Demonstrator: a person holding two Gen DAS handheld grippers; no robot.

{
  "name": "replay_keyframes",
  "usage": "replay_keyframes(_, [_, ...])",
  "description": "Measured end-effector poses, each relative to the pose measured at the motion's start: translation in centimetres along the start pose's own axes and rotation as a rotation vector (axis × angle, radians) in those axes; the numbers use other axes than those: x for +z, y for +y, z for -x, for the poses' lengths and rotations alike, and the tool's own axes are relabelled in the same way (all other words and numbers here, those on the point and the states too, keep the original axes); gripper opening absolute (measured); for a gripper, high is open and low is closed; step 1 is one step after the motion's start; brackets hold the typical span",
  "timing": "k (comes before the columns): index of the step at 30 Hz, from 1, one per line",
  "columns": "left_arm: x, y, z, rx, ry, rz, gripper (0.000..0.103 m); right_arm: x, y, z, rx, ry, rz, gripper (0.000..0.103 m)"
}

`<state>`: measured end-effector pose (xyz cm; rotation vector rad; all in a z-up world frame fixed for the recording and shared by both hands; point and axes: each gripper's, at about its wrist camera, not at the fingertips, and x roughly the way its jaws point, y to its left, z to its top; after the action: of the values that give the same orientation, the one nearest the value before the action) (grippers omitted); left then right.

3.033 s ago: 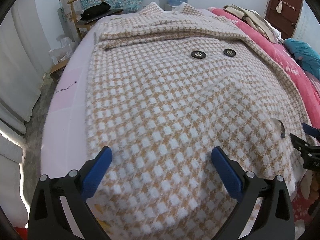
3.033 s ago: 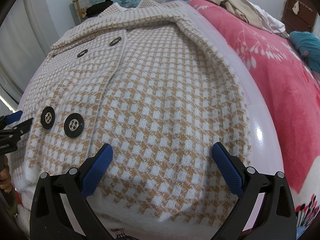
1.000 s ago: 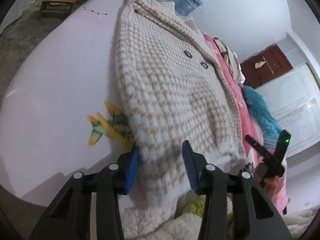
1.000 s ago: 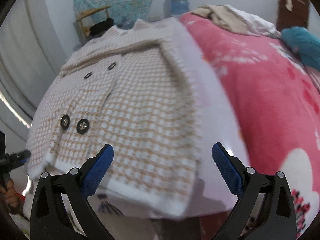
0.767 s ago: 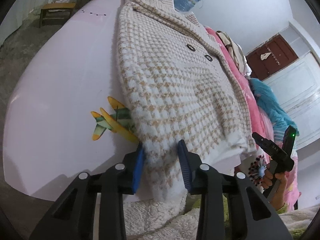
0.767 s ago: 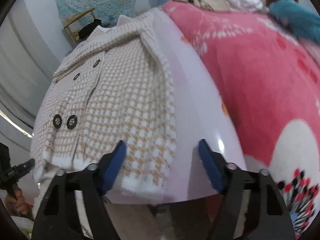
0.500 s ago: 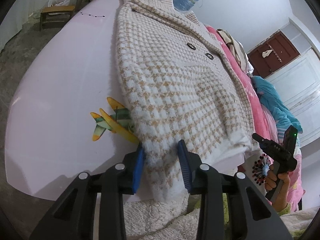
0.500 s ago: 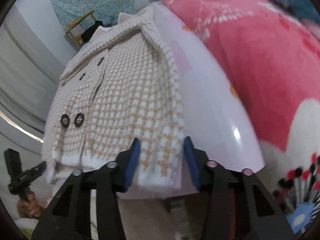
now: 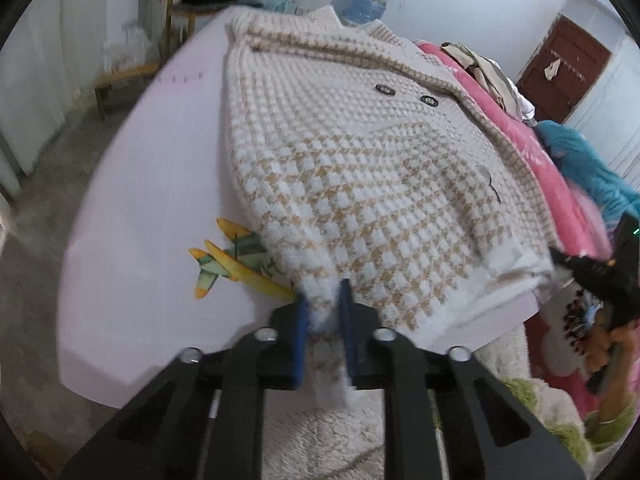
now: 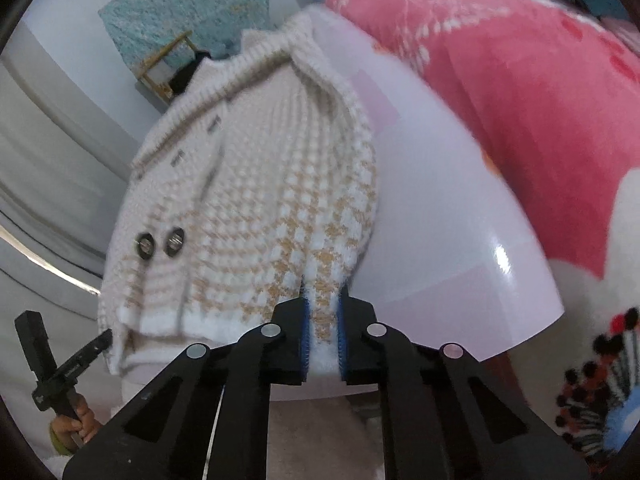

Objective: Fold large clothes
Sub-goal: 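Close the right tool on the coat hem while the left tool grasps it too, then lift the hem with both tools, fold it toward the collar, open both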

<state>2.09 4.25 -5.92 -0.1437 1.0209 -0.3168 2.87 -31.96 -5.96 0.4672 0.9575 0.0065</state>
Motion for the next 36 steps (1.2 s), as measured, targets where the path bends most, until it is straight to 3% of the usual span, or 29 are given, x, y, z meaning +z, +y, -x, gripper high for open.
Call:
replay_keyframes(6, [0.8,-1.0,5.9,0.043,-0.190,-0.080,0.007,1.3,2.0,6.7,0.092,-0.185,0.046,0.006])
replay_keyframes(11, [0.9,-0.5,9.6,0.031,-0.254,-0.093,0.006,0.7,3.7,9.3,0.131,-0.238,0.093,0.006])
replay_keyframes(18, [-1.8,1.3,13.8,0.010,-0.233,-0.056,0.006,-3.5,2.9,13.1,0.160,-0.190,0.062,0.006])
replay_keyframes(23, [-3.2,2.7,12.7,0.004,-0.159,0.015,0.007,-4.9,2.4,10.6,0.120,-0.098,0.009,0.006])
replay_keyframes(26, [-2.2,3.4,11.0,-0.019,-0.126,0.054,0.007,-3.6,2.1,8.9,0.133,-0.074,-0.033,0.006])
replay_keyframes(30, [0.2,4.3,10.1,-0.058,-0.136,0.082,0.007,-0.7,3.1,8.1,0.140,-0.123,-0.001,0.006])
replay_keyframes(36, [5.1,5.8,7.4,-0.099,-0.141,0.119,0.007,4.3,4.1,4.4,0.151,-0.123,-0.013,0.007])
